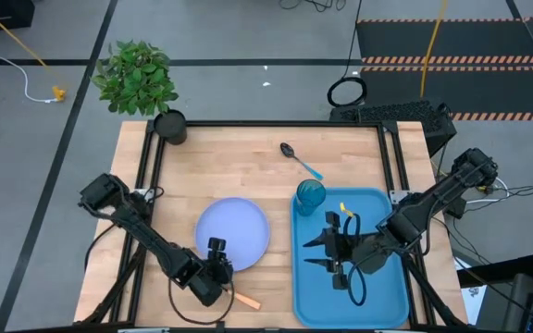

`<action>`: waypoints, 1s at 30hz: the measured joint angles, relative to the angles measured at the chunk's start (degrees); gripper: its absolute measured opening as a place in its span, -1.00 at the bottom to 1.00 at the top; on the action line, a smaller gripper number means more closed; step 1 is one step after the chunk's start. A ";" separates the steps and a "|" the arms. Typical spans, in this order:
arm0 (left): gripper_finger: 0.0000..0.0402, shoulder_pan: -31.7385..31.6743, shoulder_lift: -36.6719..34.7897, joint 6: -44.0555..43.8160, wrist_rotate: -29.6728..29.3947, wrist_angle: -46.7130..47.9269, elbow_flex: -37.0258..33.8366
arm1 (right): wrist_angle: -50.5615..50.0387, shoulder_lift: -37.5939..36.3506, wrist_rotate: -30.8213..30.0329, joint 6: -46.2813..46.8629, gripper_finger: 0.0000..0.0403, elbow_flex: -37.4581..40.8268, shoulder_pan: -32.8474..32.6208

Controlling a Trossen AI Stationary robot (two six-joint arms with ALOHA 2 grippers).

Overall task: Pick and place plate/cup/fork/spoon on tray
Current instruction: Put the purple plate on the blue tray at the left side of the blue cup

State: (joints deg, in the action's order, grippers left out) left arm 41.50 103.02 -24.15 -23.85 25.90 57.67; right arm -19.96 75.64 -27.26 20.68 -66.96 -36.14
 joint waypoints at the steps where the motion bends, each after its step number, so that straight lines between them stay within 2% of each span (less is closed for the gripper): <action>1: -0.19 -0.07 0.49 0.11 0.45 -0.25 0.01 | -0.01 0.00 -0.01 0.43 -0.22 0.00 0.00; 5: -0.38 -0.07 1.51 2.05 0.74 -1.14 0.00 | -0.03 0.00 -0.01 1.19 -0.22 0.00 0.00; 12: -0.92 0.70 0.23 3.99 -0.38 -1.86 0.02 | -0.07 0.00 -0.03 1.38 -0.22 0.00 -0.05; 21: -0.96 3.78 -5.83 10.56 0.84 -2.00 2.34 | -0.79 0.04 -1.49 2.65 -0.22 0.00 -0.52; 30: -0.96 4.97 -7.46 28.70 -1.37 -3.01 10.02 | -2.68 0.04 -1.47 4.34 -0.22 0.00 -1.06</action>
State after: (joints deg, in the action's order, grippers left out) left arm 46.47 95.55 4.54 -25.22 22.88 67.69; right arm -22.64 75.68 -28.73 25.02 -66.96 -37.20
